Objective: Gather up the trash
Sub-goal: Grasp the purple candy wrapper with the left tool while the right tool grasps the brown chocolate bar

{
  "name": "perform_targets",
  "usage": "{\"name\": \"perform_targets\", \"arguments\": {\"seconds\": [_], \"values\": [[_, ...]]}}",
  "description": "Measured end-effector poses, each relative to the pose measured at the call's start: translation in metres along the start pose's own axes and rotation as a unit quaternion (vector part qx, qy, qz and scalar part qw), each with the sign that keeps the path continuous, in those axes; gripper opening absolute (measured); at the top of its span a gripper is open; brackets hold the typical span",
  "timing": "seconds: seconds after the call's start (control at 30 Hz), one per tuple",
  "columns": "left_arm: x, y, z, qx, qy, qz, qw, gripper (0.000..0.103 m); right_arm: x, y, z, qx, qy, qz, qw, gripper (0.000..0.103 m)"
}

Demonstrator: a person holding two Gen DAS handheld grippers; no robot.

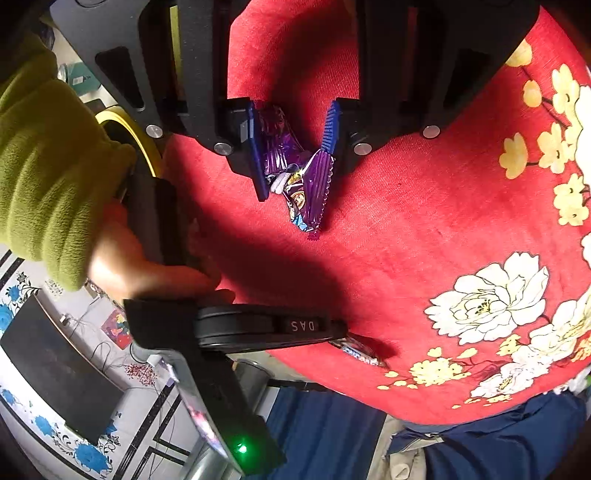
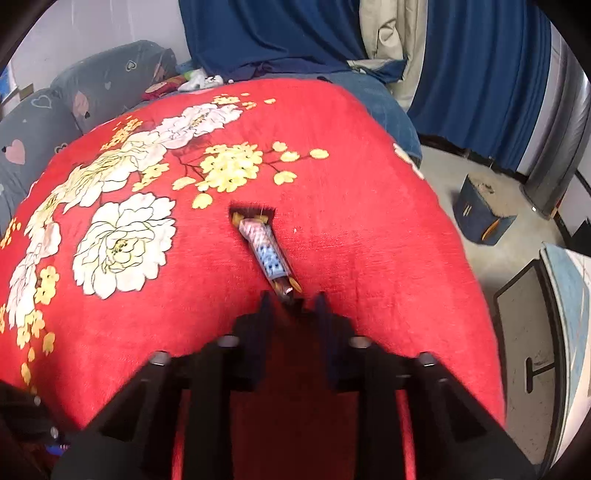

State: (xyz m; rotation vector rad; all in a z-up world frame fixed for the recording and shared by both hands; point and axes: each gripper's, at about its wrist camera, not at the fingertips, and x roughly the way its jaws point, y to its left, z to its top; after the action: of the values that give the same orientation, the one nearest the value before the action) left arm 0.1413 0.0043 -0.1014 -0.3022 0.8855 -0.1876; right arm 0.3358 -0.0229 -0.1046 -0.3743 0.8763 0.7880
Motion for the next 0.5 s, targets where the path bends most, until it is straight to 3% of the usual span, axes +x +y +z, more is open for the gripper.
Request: {"name": "perform_targets", "arguments": {"seconds": [0.33,0.5], "values": [[0.001,0.009,0.007,-0.008,-0.01,-0.022,0.9997,0.02,-0.033,-0.012,-0.024,0.063,-0.044,0.032,0.997,0.01],[-0.005,0.003,0.01,-0.001,-0.024,-0.029,0.9993,0.02,-0.07,-0.022,-0.05,0.086,-0.072,0.021,0.994,0.01]]}}
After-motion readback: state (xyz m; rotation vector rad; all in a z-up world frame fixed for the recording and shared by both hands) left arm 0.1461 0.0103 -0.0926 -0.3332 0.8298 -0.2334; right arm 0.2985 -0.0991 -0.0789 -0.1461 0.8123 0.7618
